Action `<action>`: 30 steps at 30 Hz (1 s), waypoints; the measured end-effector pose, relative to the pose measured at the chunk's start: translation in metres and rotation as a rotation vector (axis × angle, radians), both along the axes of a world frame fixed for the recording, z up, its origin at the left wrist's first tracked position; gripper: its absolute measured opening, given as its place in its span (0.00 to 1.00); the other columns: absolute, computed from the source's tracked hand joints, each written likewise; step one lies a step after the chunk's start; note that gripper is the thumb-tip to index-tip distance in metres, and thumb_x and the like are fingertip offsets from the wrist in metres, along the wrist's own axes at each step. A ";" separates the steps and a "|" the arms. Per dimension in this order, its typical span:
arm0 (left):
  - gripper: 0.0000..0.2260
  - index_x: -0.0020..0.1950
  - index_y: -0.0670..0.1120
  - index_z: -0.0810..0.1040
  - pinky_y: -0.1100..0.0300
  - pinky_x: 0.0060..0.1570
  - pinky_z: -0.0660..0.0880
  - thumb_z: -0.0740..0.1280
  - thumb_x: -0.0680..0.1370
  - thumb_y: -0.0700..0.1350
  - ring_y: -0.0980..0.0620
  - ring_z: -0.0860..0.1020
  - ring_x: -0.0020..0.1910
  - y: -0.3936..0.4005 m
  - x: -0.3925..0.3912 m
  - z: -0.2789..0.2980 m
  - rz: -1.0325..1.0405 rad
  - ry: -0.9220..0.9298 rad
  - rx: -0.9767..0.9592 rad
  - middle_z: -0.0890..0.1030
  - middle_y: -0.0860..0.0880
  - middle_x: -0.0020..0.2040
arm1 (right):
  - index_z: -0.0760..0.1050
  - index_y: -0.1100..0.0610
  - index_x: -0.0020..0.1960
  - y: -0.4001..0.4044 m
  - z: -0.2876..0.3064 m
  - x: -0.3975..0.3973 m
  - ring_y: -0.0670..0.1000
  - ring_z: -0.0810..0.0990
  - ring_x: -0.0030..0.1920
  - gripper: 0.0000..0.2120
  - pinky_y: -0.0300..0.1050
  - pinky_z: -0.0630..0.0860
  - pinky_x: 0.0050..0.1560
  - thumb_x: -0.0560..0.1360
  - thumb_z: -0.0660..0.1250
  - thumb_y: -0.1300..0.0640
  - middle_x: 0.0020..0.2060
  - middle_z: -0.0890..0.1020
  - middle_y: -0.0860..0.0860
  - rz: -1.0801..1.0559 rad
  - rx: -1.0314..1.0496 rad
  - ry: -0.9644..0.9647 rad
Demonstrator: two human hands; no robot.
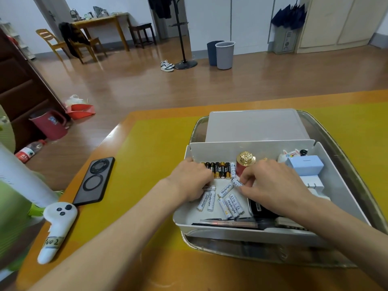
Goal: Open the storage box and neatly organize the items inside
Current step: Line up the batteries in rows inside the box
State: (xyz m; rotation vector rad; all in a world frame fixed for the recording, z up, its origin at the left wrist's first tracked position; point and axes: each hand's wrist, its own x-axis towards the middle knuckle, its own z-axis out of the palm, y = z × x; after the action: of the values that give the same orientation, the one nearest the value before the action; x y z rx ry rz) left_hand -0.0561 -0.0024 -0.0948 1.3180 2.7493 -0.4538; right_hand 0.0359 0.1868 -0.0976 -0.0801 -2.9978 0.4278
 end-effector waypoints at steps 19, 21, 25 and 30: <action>0.11 0.41 0.49 0.78 0.53 0.38 0.72 0.62 0.78 0.52 0.49 0.72 0.47 -0.058 0.015 0.046 0.336 0.115 0.690 0.79 0.53 0.40 | 0.83 0.42 0.49 -0.065 -0.006 -0.052 0.45 0.79 0.35 0.13 0.48 0.81 0.43 0.65 0.67 0.47 0.28 0.80 0.44 -0.025 -0.342 -0.206; 0.10 0.40 0.49 0.77 0.54 0.35 0.68 0.63 0.77 0.52 0.47 0.74 0.47 -0.064 0.012 0.047 0.393 0.115 0.714 0.78 0.51 0.39 | 0.82 0.44 0.54 -0.072 -0.013 -0.055 0.47 0.81 0.40 0.17 0.51 0.82 0.46 0.66 0.69 0.45 0.33 0.82 0.44 -0.038 -0.299 -0.216; 0.09 0.43 0.50 0.81 0.55 0.34 0.64 0.64 0.77 0.52 0.47 0.75 0.45 -0.067 0.013 0.049 0.413 0.147 0.728 0.77 0.50 0.38 | 0.80 0.43 0.52 -0.078 -0.021 -0.052 0.43 0.82 0.38 0.15 0.51 0.82 0.44 0.67 0.70 0.40 0.34 0.84 0.43 -0.015 -0.227 -0.185; 0.09 0.44 0.50 0.81 0.55 0.35 0.65 0.64 0.78 0.51 0.48 0.73 0.42 -0.066 0.015 0.048 0.400 0.157 0.716 0.76 0.50 0.38 | 0.80 0.44 0.49 -0.069 -0.014 -0.051 0.41 0.80 0.37 0.13 0.45 0.78 0.40 0.70 0.70 0.37 0.34 0.83 0.41 0.031 -0.166 -0.103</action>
State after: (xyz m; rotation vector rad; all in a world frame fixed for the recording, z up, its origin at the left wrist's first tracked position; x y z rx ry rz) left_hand -0.0409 -0.0684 -0.0471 0.7602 3.3396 0.5228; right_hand -0.0150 0.1180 -0.1116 -0.0727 -3.0612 0.6959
